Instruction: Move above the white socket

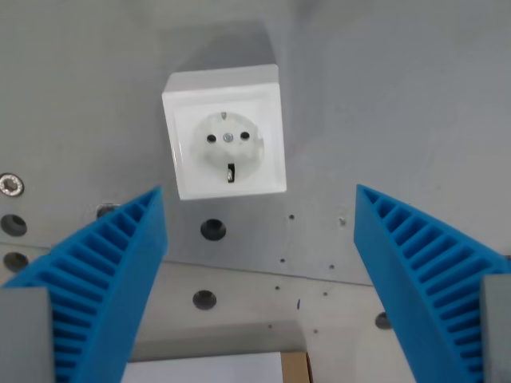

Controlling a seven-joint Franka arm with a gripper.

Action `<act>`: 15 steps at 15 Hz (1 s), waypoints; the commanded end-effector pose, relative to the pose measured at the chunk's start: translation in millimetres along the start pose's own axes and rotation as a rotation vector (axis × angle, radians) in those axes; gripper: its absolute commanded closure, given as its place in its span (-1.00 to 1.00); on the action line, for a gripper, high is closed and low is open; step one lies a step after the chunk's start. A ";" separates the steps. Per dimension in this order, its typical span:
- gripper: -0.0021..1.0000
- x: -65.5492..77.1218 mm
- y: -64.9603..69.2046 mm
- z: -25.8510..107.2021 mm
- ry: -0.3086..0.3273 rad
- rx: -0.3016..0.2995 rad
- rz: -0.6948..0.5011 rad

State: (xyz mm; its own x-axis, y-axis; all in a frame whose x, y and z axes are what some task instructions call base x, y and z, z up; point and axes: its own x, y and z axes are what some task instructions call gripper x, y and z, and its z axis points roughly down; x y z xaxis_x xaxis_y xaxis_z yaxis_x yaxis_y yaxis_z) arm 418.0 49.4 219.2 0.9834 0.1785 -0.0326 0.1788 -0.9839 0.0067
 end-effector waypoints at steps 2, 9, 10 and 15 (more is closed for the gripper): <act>-1.00 -3.1 -7.6 18.7 0.106 -0.028 -0.039; -1.00 -1.1 -13.8 40.9 0.105 -0.040 -0.050; -1.00 -0.8 -14.4 43.2 0.105 -0.042 -0.050; -1.00 0.0 -16.8 52.8 0.107 -0.049 -0.052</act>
State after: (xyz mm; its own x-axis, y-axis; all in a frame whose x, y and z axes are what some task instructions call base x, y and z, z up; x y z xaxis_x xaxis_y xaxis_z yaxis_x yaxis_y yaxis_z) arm 418.9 63.4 170.6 0.9768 0.2120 -0.0320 0.2121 -0.9772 0.0011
